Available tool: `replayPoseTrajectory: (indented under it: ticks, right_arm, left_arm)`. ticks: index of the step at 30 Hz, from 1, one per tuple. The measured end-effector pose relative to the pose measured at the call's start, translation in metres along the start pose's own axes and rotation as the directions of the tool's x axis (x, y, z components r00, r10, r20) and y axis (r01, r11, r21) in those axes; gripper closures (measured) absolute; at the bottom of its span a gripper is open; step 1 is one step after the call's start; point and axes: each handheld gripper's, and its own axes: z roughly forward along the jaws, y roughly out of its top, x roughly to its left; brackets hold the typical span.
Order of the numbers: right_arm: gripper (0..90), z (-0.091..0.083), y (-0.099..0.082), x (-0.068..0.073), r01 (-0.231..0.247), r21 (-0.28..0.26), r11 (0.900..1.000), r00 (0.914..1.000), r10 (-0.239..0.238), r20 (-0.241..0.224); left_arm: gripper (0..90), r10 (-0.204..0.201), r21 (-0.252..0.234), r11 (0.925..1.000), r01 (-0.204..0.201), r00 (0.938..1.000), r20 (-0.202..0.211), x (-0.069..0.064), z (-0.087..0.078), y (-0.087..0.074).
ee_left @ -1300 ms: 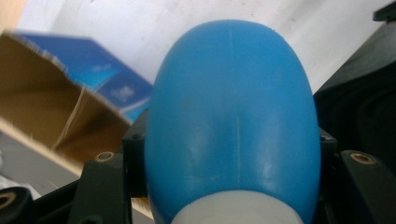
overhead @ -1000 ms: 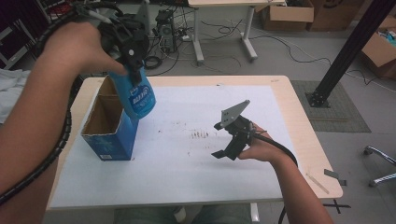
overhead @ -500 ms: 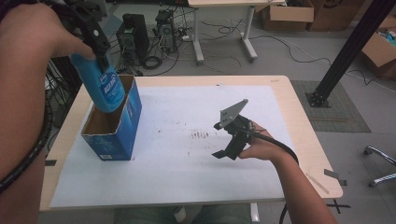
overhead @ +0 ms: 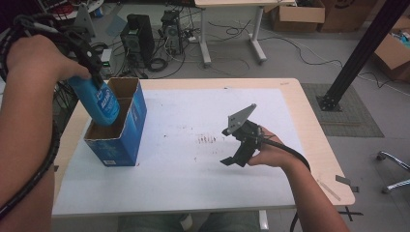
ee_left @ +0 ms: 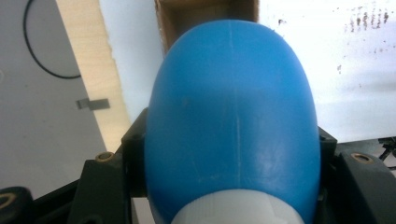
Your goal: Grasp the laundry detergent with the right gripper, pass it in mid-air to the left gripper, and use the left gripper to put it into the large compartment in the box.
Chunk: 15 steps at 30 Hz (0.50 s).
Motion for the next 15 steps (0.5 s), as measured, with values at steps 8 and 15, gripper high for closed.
replayPoseTrajectory:
  ticks: [8,15]
  right_arm:
    - [0.0,-0.004,0.002,-0.001,-0.001,0.057,0.9984,0.9999,0.002,-0.010]
    - [0.0,-0.015,0.010,-0.006,0.007,0.162,0.9868,0.9983,0.002,-0.059]
  left_arm:
    - [39.0,0.011,0.019,0.9998,-0.011,0.9999,-0.011,0.000,0.029,0.004]
    - [39.0,0.022,0.029,0.9994,-0.021,0.9994,-0.027,-0.003,0.055,0.008]
